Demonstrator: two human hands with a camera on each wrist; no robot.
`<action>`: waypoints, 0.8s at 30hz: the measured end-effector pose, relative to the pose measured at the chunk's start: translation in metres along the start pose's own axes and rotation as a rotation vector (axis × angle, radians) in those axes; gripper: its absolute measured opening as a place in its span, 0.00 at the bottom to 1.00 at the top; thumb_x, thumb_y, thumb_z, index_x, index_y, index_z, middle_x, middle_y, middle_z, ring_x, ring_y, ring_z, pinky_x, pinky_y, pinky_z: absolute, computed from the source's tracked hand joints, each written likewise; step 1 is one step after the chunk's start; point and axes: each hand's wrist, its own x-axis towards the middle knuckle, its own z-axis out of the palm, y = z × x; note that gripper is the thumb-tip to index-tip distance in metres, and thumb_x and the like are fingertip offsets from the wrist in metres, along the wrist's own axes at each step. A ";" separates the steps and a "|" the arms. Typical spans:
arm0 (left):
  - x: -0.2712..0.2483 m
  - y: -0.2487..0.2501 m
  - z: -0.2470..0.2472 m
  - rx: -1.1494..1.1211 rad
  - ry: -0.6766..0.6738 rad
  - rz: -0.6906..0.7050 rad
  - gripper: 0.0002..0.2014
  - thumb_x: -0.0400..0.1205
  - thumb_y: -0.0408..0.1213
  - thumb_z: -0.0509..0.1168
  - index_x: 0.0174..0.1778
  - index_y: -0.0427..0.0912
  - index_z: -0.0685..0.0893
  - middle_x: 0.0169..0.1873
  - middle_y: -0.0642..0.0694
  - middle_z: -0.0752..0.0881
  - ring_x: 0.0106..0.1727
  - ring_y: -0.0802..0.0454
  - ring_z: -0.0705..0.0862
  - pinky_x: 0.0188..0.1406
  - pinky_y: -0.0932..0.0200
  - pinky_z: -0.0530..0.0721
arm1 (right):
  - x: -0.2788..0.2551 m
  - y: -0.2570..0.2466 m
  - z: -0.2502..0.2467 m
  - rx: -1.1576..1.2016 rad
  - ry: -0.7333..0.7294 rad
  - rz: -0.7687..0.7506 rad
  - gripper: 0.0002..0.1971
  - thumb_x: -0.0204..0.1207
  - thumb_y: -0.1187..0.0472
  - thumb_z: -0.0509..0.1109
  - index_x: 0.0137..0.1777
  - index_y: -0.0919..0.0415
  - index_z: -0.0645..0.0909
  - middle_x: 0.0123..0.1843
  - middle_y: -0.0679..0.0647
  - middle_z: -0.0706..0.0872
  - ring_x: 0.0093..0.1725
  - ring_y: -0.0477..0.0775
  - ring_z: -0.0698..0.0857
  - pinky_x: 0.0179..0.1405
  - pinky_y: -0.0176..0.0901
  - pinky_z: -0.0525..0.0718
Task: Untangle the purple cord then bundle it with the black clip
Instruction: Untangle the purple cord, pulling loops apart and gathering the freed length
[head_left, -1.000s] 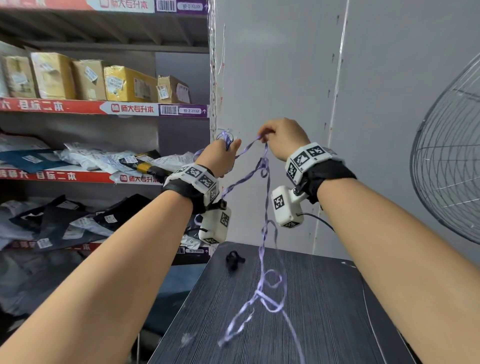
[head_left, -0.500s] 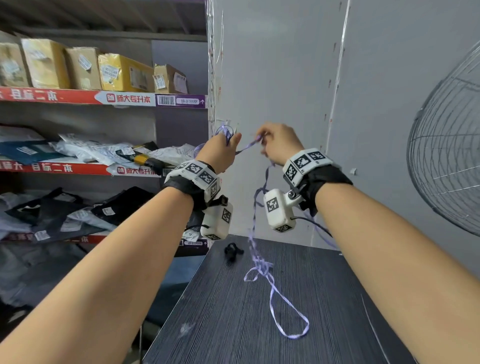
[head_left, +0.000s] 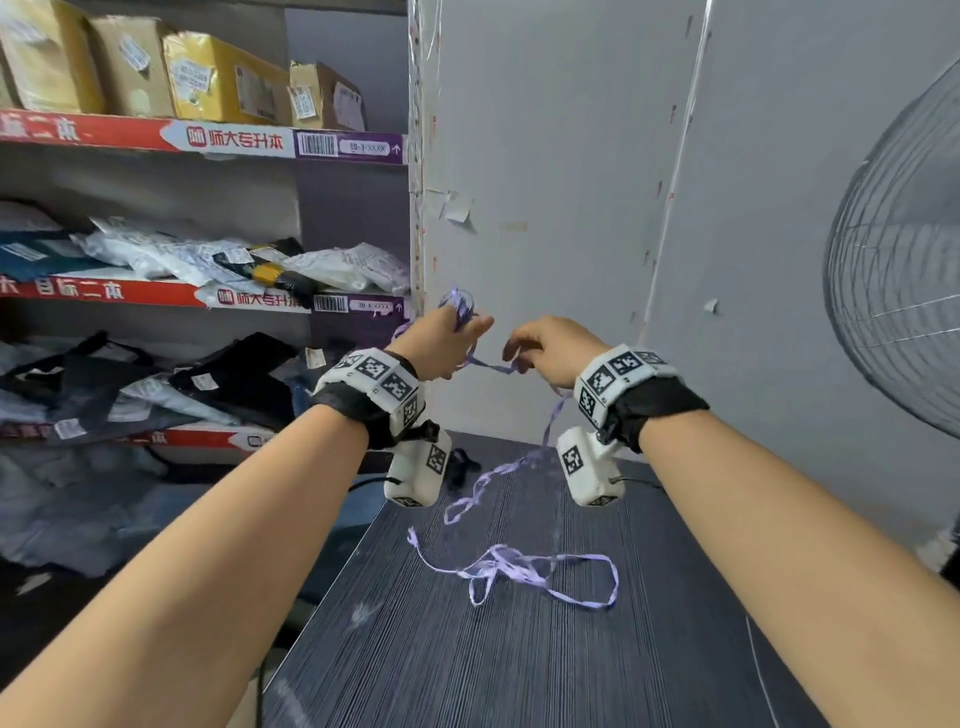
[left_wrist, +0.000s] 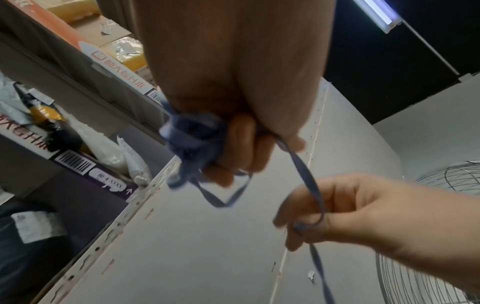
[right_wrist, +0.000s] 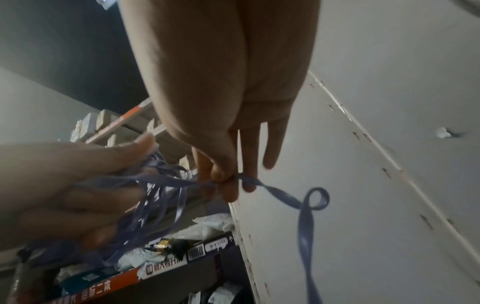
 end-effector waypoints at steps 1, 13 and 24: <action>-0.002 -0.005 0.007 -0.035 -0.078 -0.010 0.18 0.86 0.52 0.54 0.41 0.40 0.71 0.27 0.45 0.74 0.27 0.48 0.74 0.29 0.55 0.77 | -0.001 0.006 0.008 -0.036 0.022 0.020 0.15 0.79 0.69 0.59 0.52 0.55 0.86 0.48 0.53 0.89 0.54 0.57 0.85 0.57 0.47 0.82; -0.009 -0.065 0.079 -0.199 -0.127 -0.146 0.23 0.86 0.48 0.56 0.66 0.29 0.69 0.41 0.40 0.80 0.41 0.44 0.81 0.44 0.52 0.83 | -0.028 0.024 0.145 0.440 -0.025 0.143 0.23 0.72 0.57 0.69 0.68 0.57 0.71 0.64 0.55 0.79 0.64 0.56 0.78 0.65 0.51 0.76; -0.013 -0.108 0.110 -0.278 0.008 -0.247 0.11 0.87 0.43 0.55 0.46 0.39 0.70 0.34 0.38 0.78 0.32 0.48 0.76 0.40 0.57 0.80 | -0.034 0.034 0.170 0.500 0.280 -0.120 0.05 0.73 0.62 0.74 0.45 0.62 0.89 0.37 0.56 0.83 0.35 0.48 0.79 0.38 0.32 0.73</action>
